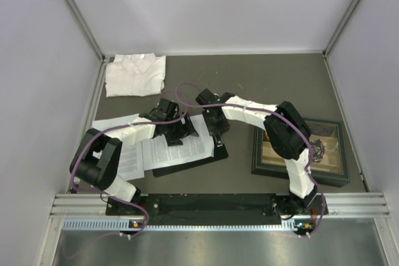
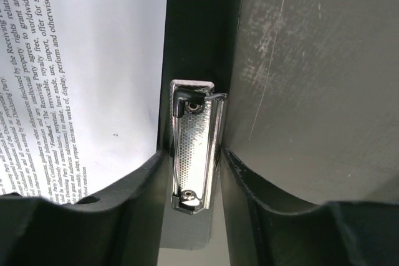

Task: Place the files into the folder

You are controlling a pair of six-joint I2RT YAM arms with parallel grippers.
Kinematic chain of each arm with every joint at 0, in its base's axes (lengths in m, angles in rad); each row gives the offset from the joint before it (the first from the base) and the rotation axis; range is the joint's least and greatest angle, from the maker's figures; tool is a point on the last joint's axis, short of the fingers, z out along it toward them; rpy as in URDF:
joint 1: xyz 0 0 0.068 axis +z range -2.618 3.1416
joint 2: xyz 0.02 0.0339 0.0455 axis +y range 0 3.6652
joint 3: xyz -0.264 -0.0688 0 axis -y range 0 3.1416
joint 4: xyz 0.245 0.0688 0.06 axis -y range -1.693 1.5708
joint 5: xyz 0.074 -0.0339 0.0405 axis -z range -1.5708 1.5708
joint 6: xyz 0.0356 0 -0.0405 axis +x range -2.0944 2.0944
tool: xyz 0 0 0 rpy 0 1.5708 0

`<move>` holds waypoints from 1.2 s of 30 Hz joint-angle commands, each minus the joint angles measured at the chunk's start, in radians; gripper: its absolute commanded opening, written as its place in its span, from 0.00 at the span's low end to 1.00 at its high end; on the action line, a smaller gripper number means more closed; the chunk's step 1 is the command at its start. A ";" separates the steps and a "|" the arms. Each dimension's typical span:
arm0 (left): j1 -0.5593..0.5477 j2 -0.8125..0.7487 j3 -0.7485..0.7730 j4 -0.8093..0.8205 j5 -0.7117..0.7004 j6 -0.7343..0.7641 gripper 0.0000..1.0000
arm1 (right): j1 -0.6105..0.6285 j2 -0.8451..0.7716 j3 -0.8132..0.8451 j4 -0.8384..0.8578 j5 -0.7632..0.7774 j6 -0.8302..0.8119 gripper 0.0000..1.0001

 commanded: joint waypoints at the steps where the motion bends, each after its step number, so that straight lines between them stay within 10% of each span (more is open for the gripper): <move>1: -0.005 0.006 -0.033 -0.043 -0.028 0.002 0.86 | 0.023 0.079 0.006 -0.044 0.087 0.056 0.42; 7: -0.005 0.017 -0.037 -0.037 -0.023 0.008 0.86 | 0.025 0.099 -0.043 0.017 0.019 0.064 0.01; 36: -0.040 0.134 -0.007 -0.014 0.034 0.010 0.86 | -0.156 -0.078 -0.327 0.454 -0.491 0.056 0.00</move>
